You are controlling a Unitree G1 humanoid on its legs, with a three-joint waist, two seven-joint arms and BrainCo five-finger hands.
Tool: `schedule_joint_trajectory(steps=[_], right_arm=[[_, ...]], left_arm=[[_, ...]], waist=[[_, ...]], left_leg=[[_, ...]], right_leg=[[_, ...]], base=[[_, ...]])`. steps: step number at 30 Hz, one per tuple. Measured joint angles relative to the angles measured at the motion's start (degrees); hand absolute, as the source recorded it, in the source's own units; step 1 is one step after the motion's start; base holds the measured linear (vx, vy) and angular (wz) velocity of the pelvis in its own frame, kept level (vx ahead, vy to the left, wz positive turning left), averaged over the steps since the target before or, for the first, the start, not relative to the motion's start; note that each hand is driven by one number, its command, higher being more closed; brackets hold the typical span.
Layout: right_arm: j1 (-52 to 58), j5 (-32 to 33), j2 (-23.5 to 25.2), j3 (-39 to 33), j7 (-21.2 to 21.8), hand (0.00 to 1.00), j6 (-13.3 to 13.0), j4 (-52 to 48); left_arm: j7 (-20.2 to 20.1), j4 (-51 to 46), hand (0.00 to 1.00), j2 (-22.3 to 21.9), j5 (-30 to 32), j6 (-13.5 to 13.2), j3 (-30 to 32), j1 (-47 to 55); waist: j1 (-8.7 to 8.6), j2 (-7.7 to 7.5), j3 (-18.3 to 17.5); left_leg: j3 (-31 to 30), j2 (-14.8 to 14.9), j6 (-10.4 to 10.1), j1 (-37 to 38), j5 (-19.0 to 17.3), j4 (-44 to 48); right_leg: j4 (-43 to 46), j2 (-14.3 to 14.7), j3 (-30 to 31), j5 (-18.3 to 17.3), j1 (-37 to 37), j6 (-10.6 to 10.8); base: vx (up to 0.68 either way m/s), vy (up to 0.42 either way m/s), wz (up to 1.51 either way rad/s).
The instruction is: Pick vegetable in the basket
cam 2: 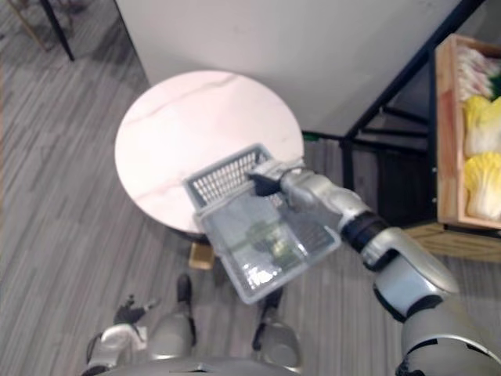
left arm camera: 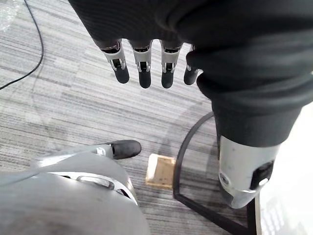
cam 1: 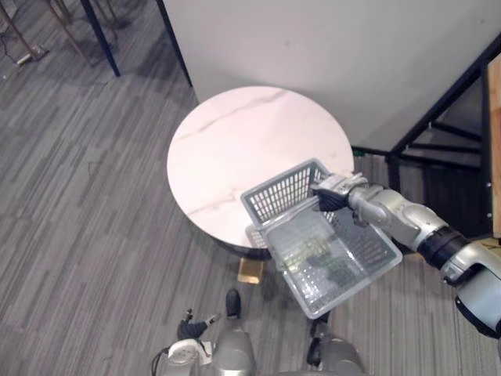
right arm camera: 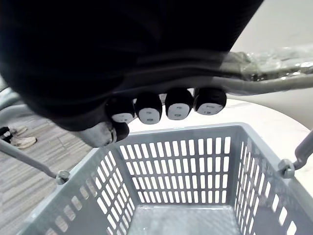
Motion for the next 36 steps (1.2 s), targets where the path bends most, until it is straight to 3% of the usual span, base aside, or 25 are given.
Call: schedule_joint_trajectory(steps=[3,4,7,14,18,23,27,36], right_arm=[[4.6,3.9,-4.2,-2.6,1.1,1.0,-1.3,-5.6],[8.7,5.9,-5.3,-6.4,1.2,1.0,-1.6,-8.0],[12.9,8.1,-6.0,-10.2,1.1,1.0,-1.6,-10.2],[29.3,9.0,-7.5,-18.5,1.1,1.0,-1.8,-15.0],[38.8,9.0,-8.3,-24.4,1.3,1.0,-1.8,-16.6],[44.8,8.9,-8.3,-30.5,1.2,1.0,-1.5,-16.8],[47.9,5.9,-7.3,-32.9,0.9,1.0,-0.9,-14.5],[52.6,1.4,1.9,-39.4,-0.6,1.0,1.0,-9.6]], left_arm=[[0.0,0.0,0.0,0.1,1.9,0.0,0.0,0.7],[0.0,0.0,0.0,0.1,2.0,0.1,0.0,1.2],[0.1,0.0,0.0,0.1,3.2,0.1,0.0,1.5],[0.0,0.1,0.0,0.1,6.1,1.0,0.0,3.2],[-0.3,2.0,0.0,-0.2,6.5,1.3,0.0,3.6],[-1.9,2.4,0.0,-0.8,8.7,1.3,1.0,5.9],[-3.0,2.9,0.0,-1.0,10.3,1.3,1.2,6.7],[-4.2,4.0,0.0,-2.1,10.5,2.1,4.5,8.8]], waist=[[-0.14,-0.49,-1.9],[-0.37,-0.73,-2.9],[-0.55,-0.75,-3.4],[-3.19,-1.06,-5.7],[-3.39,-0.06,-6.8],[-4.86,1.78,-8.5],[-5.45,2.4,-9.2],[-6.37,2.96,-9.8]], left_leg=[[0.4,0.0,0.0,0.4,-0.1,0.0],[0.8,0.0,0.0,0.6,-0.1,-0.1],[1.4,-0.2,-0.1,1.5,-0.3,0.0],[2.2,-0.6,0.2,2.4,-1.0,0.2],[3.4,-0.6,0.1,3.4,-1.5,0.3],[5.0,-0.5,-0.2,4.6,-2.1,0.3],[5.0,-0.3,-0.4,4.8,-2.2,0.3],[4.8,-0.3,-0.5,4.9,-2.2,0.1]], right_leg=[[0.0,0.0,0.4,0.0,0.1,0.0],[0.0,0.0,0.7,0.0,0.1,0.0],[0.0,-0.1,1.4,-0.2,0.5,-0.2],[0.0,-0.5,2.2,-0.2,0.9,-0.2],[0.0,-0.4,3.6,-0.2,1.0,-0.2],[-0.3,-0.2,4.9,-0.3,1.1,-0.2],[-0.3,0.0,5.0,-0.3,1.1,-0.2],[-0.2,0.0,5.4,-0.3,1.2,-0.2]], base=[[0.0,0.0,-0.06],[0.0,-0.001,-0.07],[0.0,0.001,-0.12],[0.0,0.005,-0.05],[0.02,0.002,-0.16],[0.01,-0.001,-0.16],[0.0,-0.004,-0.04],[0.0,-0.002,0.0]])
